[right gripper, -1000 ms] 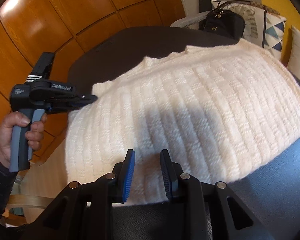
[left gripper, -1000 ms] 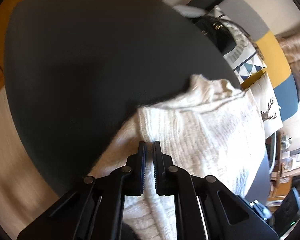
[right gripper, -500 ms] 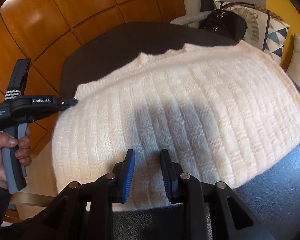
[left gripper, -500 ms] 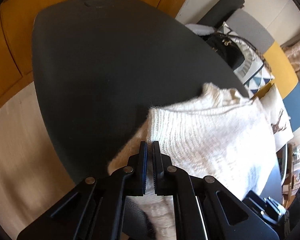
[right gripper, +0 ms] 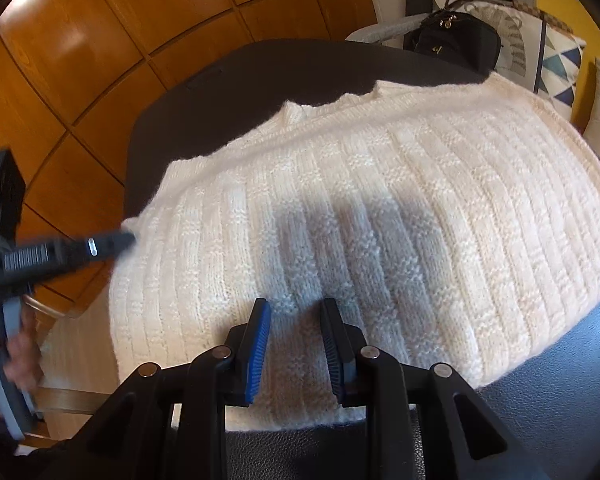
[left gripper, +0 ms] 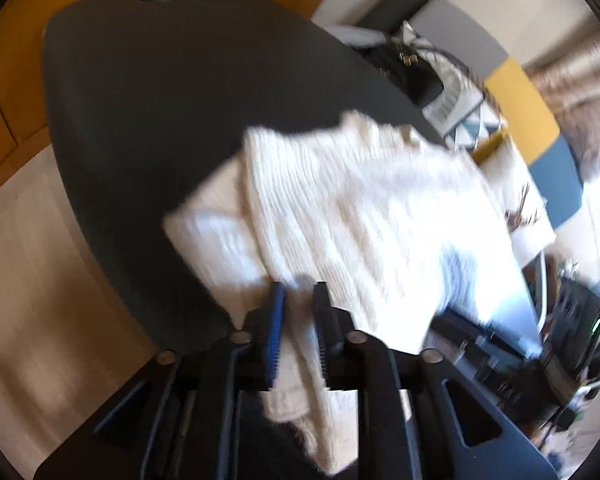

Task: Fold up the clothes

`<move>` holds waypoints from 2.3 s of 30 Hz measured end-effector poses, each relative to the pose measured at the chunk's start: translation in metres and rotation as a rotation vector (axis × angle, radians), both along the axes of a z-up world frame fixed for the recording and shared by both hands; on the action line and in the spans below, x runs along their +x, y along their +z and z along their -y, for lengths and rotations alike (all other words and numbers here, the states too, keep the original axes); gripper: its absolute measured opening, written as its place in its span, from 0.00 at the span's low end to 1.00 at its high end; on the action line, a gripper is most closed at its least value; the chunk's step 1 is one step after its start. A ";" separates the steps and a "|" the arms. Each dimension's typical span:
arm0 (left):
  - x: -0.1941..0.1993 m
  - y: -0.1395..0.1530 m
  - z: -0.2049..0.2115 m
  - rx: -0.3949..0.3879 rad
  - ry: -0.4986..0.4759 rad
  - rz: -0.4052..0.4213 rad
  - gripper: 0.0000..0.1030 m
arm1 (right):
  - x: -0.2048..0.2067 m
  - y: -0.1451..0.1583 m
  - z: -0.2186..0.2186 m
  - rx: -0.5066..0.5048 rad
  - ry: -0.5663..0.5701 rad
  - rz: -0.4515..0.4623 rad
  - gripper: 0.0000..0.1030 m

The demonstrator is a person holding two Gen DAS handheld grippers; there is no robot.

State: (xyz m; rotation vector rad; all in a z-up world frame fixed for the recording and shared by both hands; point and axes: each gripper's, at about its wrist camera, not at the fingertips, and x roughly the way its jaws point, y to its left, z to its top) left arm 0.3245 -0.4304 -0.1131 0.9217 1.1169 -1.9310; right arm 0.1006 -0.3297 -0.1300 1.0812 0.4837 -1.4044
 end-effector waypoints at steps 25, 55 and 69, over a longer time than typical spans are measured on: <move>0.015 -0.033 0.000 0.278 0.058 -0.327 0.26 | 0.003 0.008 -0.005 -0.008 0.023 -0.021 0.25; -0.039 -0.009 -0.014 -0.088 -0.048 0.042 0.15 | -0.023 0.001 0.004 0.006 -0.005 -0.046 0.25; -0.083 -0.002 0.016 -0.170 -0.051 0.111 0.21 | -0.168 0.028 0.038 0.008 -0.230 -0.167 0.25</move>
